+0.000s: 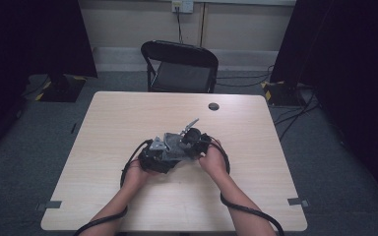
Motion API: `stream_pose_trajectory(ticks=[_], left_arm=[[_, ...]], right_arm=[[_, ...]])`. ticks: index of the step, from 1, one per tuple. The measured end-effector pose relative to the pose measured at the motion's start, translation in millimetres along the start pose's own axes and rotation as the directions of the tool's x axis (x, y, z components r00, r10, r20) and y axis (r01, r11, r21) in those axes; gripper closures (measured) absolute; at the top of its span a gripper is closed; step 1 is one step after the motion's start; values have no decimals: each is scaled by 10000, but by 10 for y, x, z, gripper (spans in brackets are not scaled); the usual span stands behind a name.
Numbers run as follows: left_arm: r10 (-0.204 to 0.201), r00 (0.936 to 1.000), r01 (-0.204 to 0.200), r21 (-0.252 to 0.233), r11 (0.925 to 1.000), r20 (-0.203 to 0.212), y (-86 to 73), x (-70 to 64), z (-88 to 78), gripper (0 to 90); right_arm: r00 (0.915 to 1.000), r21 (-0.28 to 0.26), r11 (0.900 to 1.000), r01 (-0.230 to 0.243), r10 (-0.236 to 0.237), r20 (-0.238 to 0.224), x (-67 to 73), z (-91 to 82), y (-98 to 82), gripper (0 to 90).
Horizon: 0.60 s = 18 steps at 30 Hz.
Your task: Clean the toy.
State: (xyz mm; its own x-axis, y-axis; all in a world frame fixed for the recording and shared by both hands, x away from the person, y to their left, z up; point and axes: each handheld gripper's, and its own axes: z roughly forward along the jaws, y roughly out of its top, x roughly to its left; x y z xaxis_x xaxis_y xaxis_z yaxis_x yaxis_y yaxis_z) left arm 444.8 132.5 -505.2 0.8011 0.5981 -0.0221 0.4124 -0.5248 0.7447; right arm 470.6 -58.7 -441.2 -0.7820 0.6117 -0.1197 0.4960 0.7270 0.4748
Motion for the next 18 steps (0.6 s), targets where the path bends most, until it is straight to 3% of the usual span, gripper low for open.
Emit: stream_pose_trajectory(ticks=[18], left_arm=[[-13, 10000, 13, -8, 10000, 1, 0, -1, 0, 242]], right_arm=[[9993, 216, 9992, -335, 331, 183, -148, 0, -83, 701]])
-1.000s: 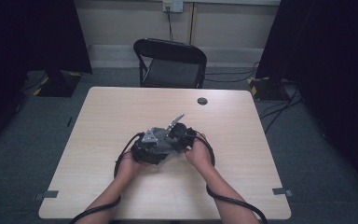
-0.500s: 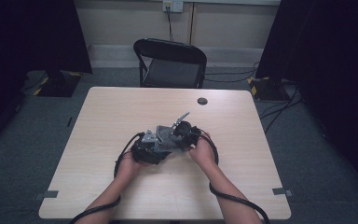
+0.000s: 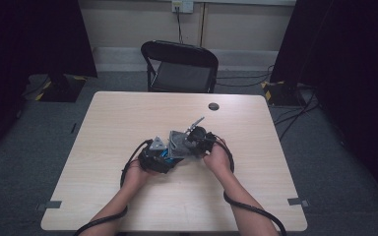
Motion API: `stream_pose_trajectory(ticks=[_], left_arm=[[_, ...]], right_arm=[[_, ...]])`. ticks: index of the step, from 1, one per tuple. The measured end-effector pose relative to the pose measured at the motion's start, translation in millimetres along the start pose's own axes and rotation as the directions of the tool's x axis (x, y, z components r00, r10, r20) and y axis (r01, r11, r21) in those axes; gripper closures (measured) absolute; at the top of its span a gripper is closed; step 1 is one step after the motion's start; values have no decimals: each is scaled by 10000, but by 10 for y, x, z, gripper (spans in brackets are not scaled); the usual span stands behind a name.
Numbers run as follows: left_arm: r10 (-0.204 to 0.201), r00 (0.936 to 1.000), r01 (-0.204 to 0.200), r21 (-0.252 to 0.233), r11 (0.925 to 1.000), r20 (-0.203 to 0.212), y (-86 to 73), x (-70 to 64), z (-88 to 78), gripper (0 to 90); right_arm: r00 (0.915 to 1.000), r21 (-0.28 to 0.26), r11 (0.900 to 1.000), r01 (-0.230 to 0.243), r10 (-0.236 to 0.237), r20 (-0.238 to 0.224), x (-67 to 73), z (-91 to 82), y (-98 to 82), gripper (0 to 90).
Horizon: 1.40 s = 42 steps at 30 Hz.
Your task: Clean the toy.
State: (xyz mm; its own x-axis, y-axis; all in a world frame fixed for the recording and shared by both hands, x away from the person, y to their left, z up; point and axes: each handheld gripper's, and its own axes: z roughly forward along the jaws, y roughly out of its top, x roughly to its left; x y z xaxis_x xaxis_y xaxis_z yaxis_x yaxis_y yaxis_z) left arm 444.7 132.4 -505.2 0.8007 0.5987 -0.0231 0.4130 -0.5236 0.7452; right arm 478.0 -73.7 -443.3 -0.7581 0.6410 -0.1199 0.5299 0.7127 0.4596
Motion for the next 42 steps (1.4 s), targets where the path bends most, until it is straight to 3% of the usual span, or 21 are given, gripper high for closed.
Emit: stream_pose_trajectory(ticks=[10, 28, 42], left_arm=[[11, 10000, -11, 9, 10000, -3, 0, 1, -1, 242], [8, 10000, -8, 5, 10000, -3, 0, 1, 0, 242], [8, 10000, -8, 6, 10000, -4, 0, 1, 0, 242]], right_arm=[[9999, 27, 10000, -19, 18, 101, -34, -4, -35, 700], [9983, 157, 9983, -567, 564, 161, -187, 4, -138, 700], [9970, 318, 9969, -717, 707, 304, -279, -1, -212, 700]])
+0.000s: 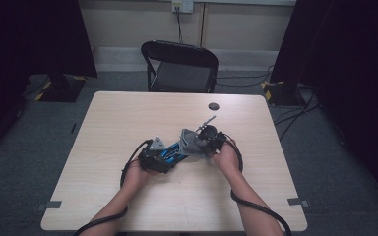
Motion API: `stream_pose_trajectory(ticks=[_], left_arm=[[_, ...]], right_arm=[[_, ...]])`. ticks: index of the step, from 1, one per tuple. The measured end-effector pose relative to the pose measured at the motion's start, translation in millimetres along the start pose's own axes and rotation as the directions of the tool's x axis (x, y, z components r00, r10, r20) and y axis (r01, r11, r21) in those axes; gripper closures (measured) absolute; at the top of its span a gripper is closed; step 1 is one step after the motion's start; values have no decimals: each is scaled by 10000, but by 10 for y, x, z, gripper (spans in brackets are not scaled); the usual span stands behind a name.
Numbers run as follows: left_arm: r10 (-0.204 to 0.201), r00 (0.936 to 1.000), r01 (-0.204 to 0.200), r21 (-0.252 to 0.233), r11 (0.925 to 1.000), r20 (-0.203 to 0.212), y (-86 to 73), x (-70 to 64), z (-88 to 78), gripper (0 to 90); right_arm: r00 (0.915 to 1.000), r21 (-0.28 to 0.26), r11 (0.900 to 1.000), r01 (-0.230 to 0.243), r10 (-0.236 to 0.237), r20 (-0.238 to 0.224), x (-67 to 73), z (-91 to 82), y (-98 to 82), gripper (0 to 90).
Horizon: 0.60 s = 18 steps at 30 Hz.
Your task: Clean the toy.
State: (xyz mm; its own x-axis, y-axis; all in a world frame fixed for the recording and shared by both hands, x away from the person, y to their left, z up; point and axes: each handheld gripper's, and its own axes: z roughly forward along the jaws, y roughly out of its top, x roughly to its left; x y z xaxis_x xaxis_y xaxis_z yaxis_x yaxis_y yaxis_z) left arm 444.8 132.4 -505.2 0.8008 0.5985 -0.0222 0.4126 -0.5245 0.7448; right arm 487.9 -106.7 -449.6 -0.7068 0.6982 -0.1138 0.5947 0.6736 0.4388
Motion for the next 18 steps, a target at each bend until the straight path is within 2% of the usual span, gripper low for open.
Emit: stream_pose_trajectory(ticks=[6, 18], left_arm=[[1, 10000, -1, -1, 10000, -2, 0, 0, 0, 242], [4, 10000, -4, 3, 10000, 2, 0, 0, 0, 242]], right_arm=[[9998, 47, 9998, -195, 195, -4, -59, 3, -45, 700], [9994, 147, 9995, -289, 286, 179, -145, -5, -97, 699]])
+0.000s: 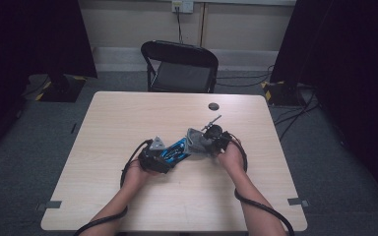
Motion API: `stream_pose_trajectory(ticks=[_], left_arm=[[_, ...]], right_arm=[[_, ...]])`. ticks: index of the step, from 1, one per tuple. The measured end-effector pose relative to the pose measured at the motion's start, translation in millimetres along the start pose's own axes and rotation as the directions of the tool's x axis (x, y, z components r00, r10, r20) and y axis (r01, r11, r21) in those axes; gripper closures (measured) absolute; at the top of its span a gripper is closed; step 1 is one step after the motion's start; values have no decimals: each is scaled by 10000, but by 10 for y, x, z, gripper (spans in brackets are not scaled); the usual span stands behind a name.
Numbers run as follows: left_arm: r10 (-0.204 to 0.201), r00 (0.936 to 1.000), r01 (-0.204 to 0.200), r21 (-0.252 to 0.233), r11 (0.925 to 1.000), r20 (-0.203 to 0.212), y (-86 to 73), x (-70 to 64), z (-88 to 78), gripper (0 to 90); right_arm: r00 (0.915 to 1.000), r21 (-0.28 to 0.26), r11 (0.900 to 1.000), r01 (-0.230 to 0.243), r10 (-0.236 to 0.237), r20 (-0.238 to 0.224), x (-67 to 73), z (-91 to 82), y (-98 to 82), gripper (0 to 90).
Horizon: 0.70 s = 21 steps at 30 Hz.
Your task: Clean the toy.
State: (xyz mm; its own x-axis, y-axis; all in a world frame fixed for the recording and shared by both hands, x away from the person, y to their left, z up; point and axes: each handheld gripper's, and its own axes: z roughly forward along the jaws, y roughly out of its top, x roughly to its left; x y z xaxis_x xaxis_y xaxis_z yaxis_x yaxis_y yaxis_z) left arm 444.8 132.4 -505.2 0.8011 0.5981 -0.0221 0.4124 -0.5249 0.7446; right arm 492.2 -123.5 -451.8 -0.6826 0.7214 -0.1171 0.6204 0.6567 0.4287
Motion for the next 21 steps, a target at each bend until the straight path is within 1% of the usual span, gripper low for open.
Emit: stream_pose_trajectory(ticks=[11, 21], left_arm=[[3, 10000, -3, -1, 10000, -2, 0, 0, 0, 242], [1, 10000, -1, -2, 10000, -2, 0, 0, 0, 242]], right_arm=[[9999, 43, 9999, -164, 164, 45, -74, 6, -107, 699], [9993, -15, 9995, -322, 323, 167, -151, -39, -217, 699]])
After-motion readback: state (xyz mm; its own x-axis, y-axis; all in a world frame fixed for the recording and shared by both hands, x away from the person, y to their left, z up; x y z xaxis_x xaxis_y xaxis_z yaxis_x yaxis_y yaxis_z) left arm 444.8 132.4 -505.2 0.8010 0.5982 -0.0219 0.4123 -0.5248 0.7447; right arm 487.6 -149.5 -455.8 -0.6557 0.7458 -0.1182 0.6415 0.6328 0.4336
